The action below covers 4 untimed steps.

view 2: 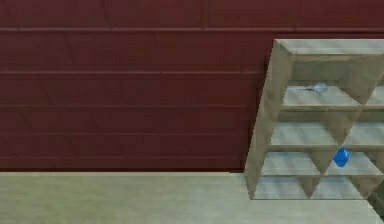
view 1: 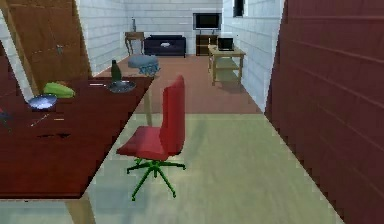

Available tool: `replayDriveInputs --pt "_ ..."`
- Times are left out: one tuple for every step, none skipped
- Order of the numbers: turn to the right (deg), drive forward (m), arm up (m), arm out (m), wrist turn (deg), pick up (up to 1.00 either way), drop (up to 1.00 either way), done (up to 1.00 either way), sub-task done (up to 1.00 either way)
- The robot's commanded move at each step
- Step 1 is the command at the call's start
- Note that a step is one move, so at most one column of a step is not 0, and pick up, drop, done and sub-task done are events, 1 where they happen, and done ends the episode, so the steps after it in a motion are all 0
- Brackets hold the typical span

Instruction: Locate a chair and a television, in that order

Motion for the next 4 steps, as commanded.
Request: replayDriveInputs --pt "0.0 0.4 0.0 0.0 0.0 0.0 0.0 0.0 0.0" --pt "-15.0 0.0 0.0 0.0 0.0 0.0 0.0 0.0 0.0" --pt "0.0 0.0 0.0 0.0 0.0 0.0 0.0 0.0 1.0" --pt "39.0 0.0 0.0 0.0 0.0 0.0 0.0 0.0 0.0"
